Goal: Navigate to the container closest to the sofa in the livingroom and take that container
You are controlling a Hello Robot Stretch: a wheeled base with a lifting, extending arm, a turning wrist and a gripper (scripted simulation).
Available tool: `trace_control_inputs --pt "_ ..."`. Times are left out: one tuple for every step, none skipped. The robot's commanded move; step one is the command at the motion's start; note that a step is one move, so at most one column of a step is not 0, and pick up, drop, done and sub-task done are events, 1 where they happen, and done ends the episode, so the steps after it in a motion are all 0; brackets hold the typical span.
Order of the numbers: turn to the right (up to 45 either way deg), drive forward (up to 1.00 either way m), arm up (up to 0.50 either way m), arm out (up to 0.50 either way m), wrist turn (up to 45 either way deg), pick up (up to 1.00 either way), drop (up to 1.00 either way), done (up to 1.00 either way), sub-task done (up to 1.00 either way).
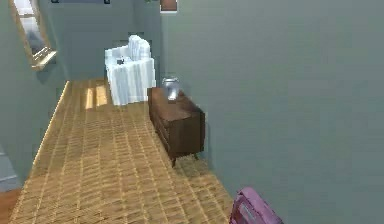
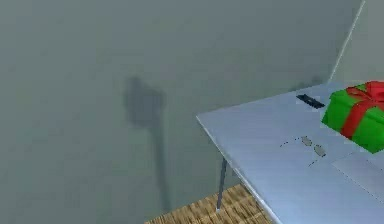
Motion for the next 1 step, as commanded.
trace_control_inputs --pt "-21.0 0.0 0.0 0.0 0.0 0.0 0.0 0.0 0.0"
